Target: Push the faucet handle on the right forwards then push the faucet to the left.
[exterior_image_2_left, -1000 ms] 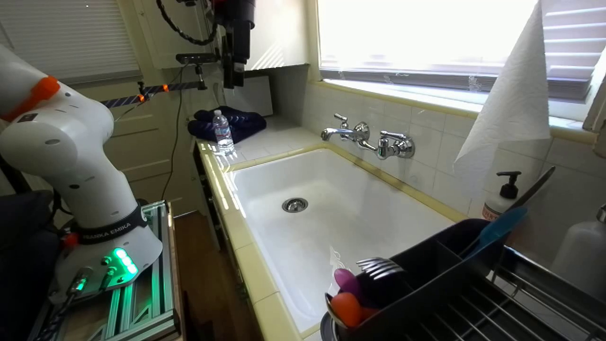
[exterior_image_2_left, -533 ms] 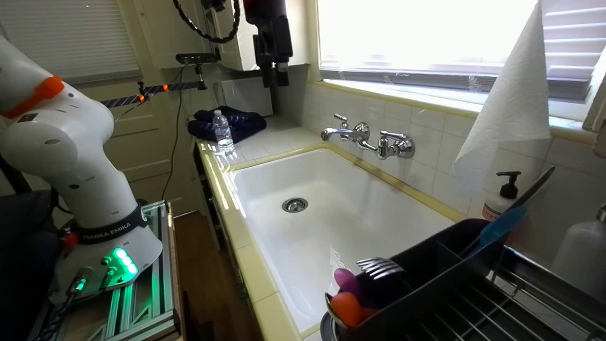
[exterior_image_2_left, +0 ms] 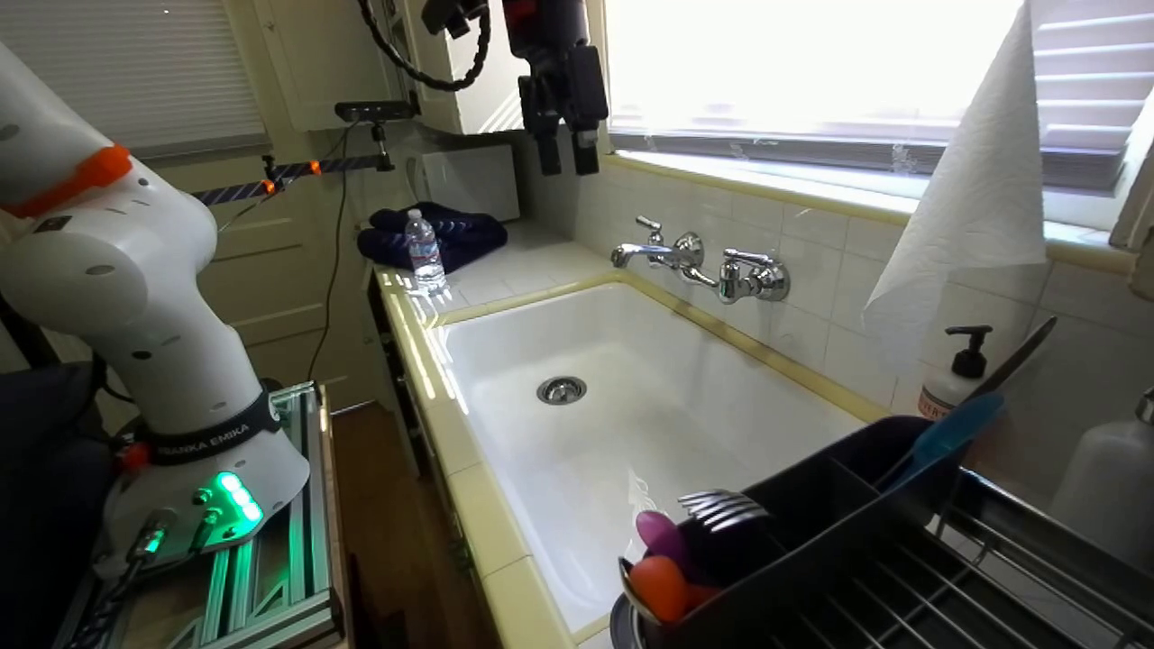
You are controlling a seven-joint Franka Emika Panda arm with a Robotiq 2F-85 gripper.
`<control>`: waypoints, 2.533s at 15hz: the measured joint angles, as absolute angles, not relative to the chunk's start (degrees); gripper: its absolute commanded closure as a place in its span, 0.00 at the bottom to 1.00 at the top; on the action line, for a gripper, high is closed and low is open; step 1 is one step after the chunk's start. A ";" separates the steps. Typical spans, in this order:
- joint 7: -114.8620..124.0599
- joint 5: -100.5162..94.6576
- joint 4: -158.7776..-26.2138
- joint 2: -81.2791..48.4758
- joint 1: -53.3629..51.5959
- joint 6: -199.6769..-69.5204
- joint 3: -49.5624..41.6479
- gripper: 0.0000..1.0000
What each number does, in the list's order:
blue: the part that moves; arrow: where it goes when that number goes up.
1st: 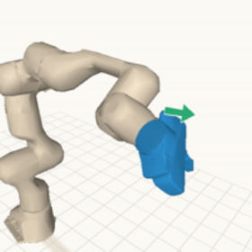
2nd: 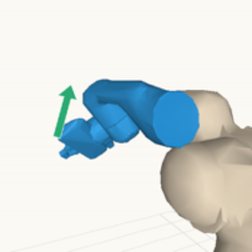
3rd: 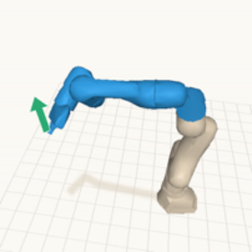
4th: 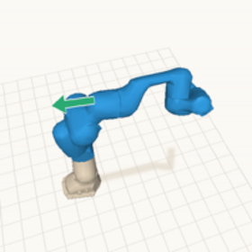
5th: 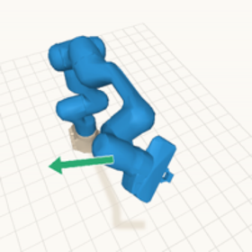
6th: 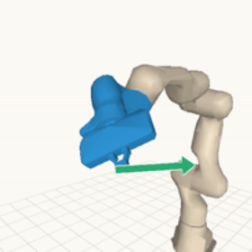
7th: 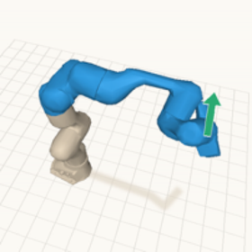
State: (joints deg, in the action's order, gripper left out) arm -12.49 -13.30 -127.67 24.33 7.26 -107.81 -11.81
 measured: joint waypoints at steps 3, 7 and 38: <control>-12.49 -13.30 -127.65 24.44 7.26 -107.81 -11.80 0.00; -7.69 -11.22 -126.63 22.58 7.71 -111.59 -12.16 0.00; 17.01 6.61 -98.93 -15.20 9.27 -122.54 -12.64 0.00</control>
State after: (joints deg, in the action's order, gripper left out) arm 17.01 6.61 -98.93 -15.20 9.27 -122.54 -12.64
